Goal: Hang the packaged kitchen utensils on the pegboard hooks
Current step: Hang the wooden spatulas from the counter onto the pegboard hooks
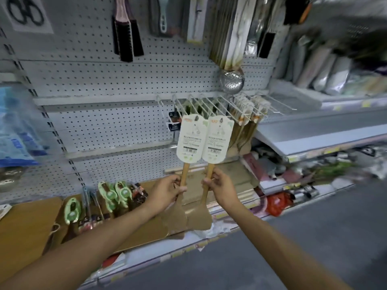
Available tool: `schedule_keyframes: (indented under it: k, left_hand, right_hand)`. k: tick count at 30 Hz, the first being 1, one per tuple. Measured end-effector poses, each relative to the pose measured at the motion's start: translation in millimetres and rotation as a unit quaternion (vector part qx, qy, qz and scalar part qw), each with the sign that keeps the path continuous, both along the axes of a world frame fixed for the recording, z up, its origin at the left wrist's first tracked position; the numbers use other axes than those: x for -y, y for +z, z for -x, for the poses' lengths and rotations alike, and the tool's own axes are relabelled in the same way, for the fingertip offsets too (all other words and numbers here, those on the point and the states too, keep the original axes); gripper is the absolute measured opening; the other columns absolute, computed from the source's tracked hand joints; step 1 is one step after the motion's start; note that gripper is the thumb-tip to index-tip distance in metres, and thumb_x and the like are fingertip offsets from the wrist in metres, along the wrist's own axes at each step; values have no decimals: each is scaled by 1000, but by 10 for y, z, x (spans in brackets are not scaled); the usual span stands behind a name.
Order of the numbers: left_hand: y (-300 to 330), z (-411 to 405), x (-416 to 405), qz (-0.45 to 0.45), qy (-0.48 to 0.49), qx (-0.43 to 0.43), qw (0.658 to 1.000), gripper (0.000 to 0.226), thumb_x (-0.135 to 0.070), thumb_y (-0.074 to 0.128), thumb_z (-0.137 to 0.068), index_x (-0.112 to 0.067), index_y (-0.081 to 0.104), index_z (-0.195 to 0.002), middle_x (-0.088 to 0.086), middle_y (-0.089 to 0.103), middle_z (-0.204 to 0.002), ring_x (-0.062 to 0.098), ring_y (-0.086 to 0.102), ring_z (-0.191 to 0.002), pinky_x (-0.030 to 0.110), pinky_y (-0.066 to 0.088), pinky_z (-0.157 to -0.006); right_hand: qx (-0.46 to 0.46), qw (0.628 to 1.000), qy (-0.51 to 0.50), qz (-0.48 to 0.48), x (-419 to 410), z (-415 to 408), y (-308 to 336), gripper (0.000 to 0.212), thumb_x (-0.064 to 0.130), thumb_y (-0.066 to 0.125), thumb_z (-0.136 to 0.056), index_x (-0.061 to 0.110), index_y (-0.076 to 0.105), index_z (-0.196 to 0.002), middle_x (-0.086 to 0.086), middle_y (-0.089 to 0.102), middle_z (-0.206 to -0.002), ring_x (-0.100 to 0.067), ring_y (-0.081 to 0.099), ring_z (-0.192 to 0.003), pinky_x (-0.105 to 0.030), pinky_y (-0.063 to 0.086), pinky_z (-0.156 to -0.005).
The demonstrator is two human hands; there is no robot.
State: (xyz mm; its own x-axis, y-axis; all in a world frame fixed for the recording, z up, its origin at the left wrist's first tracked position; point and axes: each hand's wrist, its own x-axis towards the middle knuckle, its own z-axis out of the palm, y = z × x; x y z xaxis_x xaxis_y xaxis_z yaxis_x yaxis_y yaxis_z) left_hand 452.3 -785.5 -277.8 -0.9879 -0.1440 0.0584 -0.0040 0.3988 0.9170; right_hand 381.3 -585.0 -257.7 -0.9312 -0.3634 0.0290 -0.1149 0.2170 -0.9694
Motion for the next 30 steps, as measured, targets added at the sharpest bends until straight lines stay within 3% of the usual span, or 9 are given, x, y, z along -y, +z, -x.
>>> schedule_keyframes:
  k: [3,6,10,13,16,21,26,30]
  left_hand:
    - [44,304,-487,-24,-19,-2,1000,18,-19,75,-87,-34,69,-95,-8,73,-94,18,74,-83,42,61,-70]
    - [30,575,-874,-17,-21,1,1000,27,-19,76,-85,-43,67,-93,-15,72,-95,17,74,-84,43,61,-73]
    - [-18,878,-1299,-19,-18,9,1000,20,-20,79,-83,-35,68,-91,-17,70,-91,14,72,-89,52,58,-86]
    - [-24,1099,-1557,-8,-29,9,1000,10,-24,77,-85,-29,69,-87,-12,72,-88,11,71,-89,50,57,-85]
    - [-60,1332,-1752,-15,-46,18,999,5,-30,74,-87,-30,69,-85,-6,74,-86,16,73,-84,55,58,-80]
    - [-95,1755,-2022,-25,-74,37,996,5,-22,74,-89,-24,70,-86,-4,74,-85,24,74,-75,53,59,-76]
    - [-139,2241,-2117,-14,-93,41,995,7,-25,73,-89,-28,69,-84,-6,74,-85,19,74,-73,51,59,-77]
    - [-168,2616,-2147,-24,-96,43,994,7,-23,73,-89,-27,70,-85,-5,75,-85,18,74,-77,52,59,-79]
  right_hand:
    - [2,1000,-5,21,-455,265,37,21,1,61,-92,15,57,-108,-13,66,-89,-27,68,-86,-34,56,-75]
    - [-8,999,-7,38,-910,485,66,22,1,63,-91,18,56,-102,-13,68,-85,-24,70,-82,-36,58,-76]
    - [-11,999,-23,25,-1468,740,38,12,8,62,-93,19,59,-96,-11,71,-88,-29,70,-85,-39,59,-77]
    - [-1,999,-51,19,-1785,951,-41,6,13,58,-97,15,58,-92,-12,71,-84,-33,69,-84,-46,58,-76]
    - [17,997,-77,23,-2024,1163,-125,13,11,53,-99,11,57,-87,-9,68,-78,-33,67,-80,-48,56,-75]
    - [21,995,-98,20,-2321,1578,-218,15,8,52,-100,-2,55,-89,-28,65,-84,-27,66,-73,-39,56,-66]
    - [39,993,-115,9,-2464,2117,-293,18,10,50,-101,2,53,-85,-25,62,-79,-30,61,-71,-35,52,-62]
    - [63,987,-146,-11,-2513,2586,-372,19,11,51,-99,-2,51,-86,-32,62,-83,-41,65,-76,-50,57,-69]
